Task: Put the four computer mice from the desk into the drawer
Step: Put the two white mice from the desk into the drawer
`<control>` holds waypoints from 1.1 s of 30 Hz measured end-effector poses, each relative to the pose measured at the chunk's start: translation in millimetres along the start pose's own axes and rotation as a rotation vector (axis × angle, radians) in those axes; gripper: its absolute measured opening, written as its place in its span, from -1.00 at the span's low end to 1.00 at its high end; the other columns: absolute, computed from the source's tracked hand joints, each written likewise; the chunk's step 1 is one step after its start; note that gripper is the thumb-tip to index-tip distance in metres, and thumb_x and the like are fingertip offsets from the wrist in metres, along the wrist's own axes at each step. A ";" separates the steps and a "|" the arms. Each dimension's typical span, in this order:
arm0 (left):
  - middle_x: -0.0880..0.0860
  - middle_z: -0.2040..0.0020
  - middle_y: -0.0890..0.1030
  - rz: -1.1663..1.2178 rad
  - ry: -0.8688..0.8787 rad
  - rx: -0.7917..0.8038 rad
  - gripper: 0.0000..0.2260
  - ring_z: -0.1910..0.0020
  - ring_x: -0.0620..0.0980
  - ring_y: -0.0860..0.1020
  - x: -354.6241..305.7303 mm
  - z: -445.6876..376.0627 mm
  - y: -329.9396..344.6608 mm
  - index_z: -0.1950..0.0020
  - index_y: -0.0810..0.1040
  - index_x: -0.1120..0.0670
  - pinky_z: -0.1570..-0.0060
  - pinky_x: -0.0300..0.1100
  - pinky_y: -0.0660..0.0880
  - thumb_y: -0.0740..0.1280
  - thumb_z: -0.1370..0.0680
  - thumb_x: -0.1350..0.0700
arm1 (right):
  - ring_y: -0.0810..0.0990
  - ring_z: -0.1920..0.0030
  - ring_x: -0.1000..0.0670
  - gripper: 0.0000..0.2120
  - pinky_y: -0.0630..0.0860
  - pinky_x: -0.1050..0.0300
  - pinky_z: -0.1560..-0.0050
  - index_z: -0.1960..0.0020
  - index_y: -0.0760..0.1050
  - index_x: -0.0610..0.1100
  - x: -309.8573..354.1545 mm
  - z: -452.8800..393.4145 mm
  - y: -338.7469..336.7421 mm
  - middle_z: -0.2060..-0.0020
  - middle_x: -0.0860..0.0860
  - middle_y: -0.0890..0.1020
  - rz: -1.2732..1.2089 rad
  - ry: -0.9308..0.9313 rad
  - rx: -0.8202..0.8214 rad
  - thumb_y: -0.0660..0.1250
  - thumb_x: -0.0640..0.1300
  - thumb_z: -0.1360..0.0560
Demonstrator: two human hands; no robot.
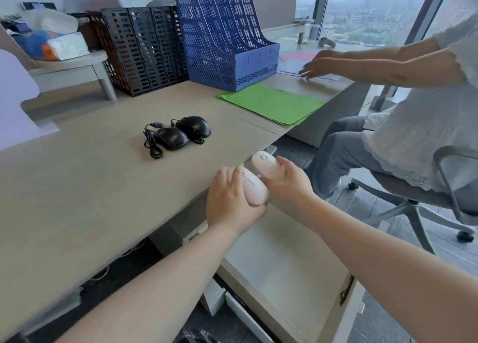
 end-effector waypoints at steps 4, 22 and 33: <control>0.03 -0.26 0.34 0.039 -0.074 0.112 -0.17 -0.28 0.04 0.34 4.5 34.8 34.9 -0.46 0.19 0.02 -0.12 -0.11 0.42 0.47 -0.28 -0.13 | 0.52 -0.25 -0.11 -0.43 0.47 0.01 -0.22 -0.39 0.38 -0.09 -35.4 4.4 11.3 -0.25 -0.05 0.57 0.116 0.065 0.088 0.42 -0.03 -0.42; 0.13 -0.38 0.27 -0.234 -0.357 0.525 -0.27 -0.32 0.10 0.35 76.8 38.5 142.3 -0.51 0.04 -0.01 -0.23 -0.10 0.34 0.36 -0.45 -0.03 | 0.33 -0.40 -0.19 -0.28 0.35 0.03 -0.32 -0.49 0.20 -0.08 -127.7 -8.3 110.6 -0.40 -0.06 0.44 0.397 0.114 0.434 0.43 0.02 -0.43; 0.12 -0.41 0.24 -0.262 -0.376 0.589 -0.02 -0.39 0.18 0.28 72.8 43.9 141.7 -0.48 0.02 -0.03 -0.29 -0.02 0.34 0.49 -0.26 -0.28 | 0.35 -0.42 -0.19 -0.13 0.33 0.00 -0.38 -0.53 0.13 -0.09 -127.2 -10.0 106.9 -0.42 -0.10 0.42 0.477 0.037 0.472 0.47 0.05 -0.36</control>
Point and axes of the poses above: each hand's wrist, its own z-axis away from the middle knuckle, its own y-axis out of the palm, x = y × z, the point moved 6 cm from there along -z, towards the middle knuckle
